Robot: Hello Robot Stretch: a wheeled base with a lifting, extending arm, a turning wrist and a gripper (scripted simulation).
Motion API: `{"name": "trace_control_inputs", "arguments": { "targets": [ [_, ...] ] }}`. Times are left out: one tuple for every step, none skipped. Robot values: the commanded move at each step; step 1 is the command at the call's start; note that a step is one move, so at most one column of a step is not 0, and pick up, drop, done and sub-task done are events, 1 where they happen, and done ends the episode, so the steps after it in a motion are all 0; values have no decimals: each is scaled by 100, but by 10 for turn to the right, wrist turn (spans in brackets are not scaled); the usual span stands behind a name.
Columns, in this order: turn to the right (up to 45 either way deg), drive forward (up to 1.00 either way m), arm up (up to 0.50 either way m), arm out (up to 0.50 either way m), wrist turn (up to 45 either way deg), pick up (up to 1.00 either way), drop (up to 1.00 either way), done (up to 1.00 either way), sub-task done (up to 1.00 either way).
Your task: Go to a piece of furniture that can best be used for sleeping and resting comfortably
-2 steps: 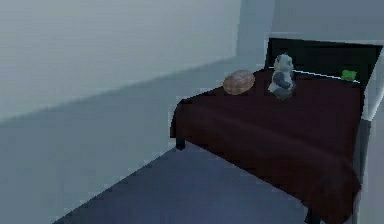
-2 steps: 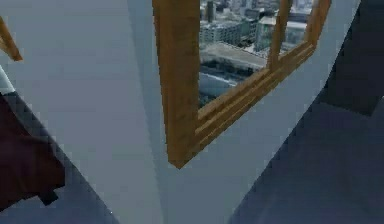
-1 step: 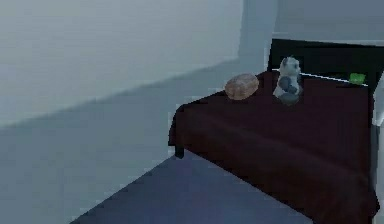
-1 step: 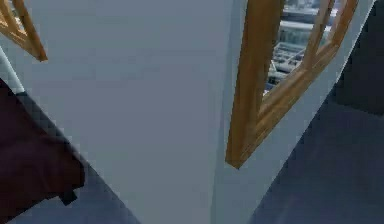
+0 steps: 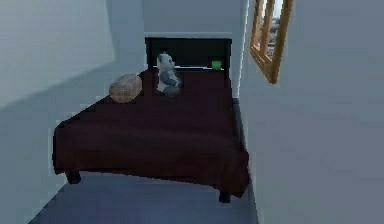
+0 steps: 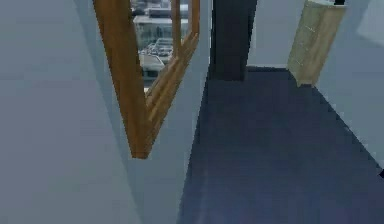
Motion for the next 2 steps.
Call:
{"name": "trace_control_inputs", "arguments": {
  "targets": [
    [0,50,0,0,0,0,0,0,0],
    [0,0,0,0,0,0,0,100,0]
  ]
}}
